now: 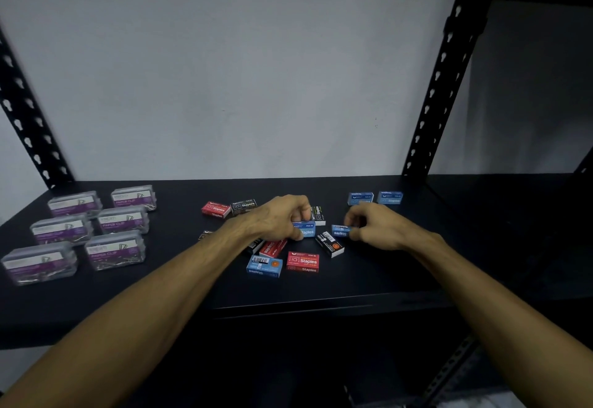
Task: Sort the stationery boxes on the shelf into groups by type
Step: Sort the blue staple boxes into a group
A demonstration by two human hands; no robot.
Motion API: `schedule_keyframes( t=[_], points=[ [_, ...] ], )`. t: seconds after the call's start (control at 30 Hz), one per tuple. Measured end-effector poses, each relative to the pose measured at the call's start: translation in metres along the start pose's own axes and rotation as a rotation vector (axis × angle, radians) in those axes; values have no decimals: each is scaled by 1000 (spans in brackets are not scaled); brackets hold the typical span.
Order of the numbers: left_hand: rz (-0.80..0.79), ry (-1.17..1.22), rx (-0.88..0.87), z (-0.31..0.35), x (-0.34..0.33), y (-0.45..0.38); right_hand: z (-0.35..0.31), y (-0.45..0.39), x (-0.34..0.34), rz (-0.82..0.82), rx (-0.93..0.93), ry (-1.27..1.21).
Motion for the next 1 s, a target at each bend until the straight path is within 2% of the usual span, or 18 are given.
schedule_keyframes(
  t=[0.53, 1.0],
  points=[
    [17, -54, -35, 11, 2, -5, 8, -5, 4, 85, -4, -107],
    [-32, -53, -5, 15, -2, -8, 8, 4, 4, 65, 6, -61]
  ],
)
Point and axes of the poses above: each hand's wrist, its own y-axis away from the middle knuckle, its own x-axis out of the back of the hand, z = x × y, the point moved 10 cm from there along -y, towards the middle knuckle, and after that the axes turned 1 degree about -z, right-handed, at the moved point
